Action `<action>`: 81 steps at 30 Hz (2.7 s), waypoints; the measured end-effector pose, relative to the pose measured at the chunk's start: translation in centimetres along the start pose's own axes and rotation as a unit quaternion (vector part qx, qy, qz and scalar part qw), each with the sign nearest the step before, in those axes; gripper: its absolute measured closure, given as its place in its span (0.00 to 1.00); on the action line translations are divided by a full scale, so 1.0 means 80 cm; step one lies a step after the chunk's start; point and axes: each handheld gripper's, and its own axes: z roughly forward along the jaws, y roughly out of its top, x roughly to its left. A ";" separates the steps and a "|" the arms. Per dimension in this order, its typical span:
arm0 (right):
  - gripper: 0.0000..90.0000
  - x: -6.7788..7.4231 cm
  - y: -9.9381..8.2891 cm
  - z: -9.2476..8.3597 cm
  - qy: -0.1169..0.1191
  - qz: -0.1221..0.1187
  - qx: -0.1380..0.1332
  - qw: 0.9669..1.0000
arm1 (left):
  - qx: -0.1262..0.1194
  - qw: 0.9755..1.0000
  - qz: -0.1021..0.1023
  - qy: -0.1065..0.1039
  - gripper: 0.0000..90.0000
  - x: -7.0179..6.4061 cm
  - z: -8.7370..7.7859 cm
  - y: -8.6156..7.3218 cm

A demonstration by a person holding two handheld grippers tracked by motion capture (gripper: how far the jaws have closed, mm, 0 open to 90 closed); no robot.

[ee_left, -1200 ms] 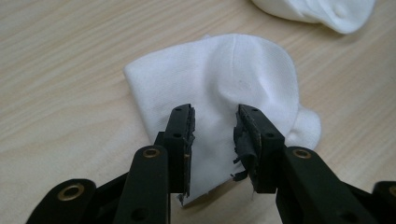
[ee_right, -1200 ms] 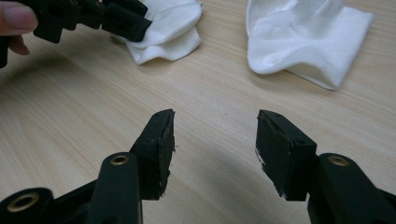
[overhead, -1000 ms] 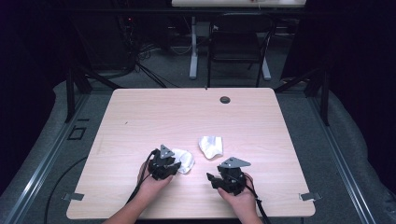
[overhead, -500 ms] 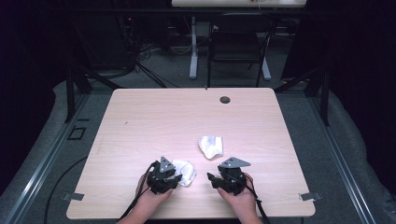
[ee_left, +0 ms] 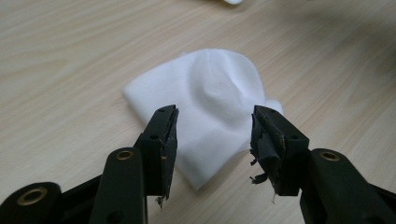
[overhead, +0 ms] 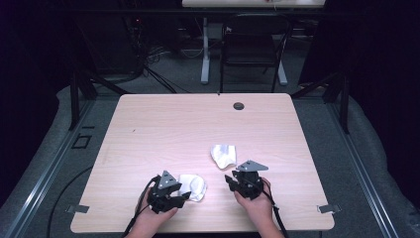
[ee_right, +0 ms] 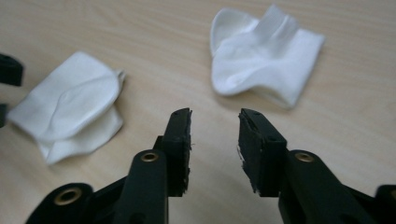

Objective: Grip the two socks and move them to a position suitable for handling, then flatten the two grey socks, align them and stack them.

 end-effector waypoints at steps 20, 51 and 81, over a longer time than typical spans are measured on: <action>0.74 -0.031 0.045 0.097 -0.068 0.017 0.040 0.997 | -0.019 0.999 -0.025 0.017 0.56 0.046 -0.006 -0.010; 0.64 0.044 0.042 0.053 -0.024 0.004 0.015 1.000 | -0.008 1.000 0.001 0.000 0.56 0.024 0.001 -0.013; 0.64 0.029 -0.007 -0.003 0.000 -0.006 -0.011 1.000 | 0.012 0.999 0.033 -0.009 0.65 -0.017 0.049 0.023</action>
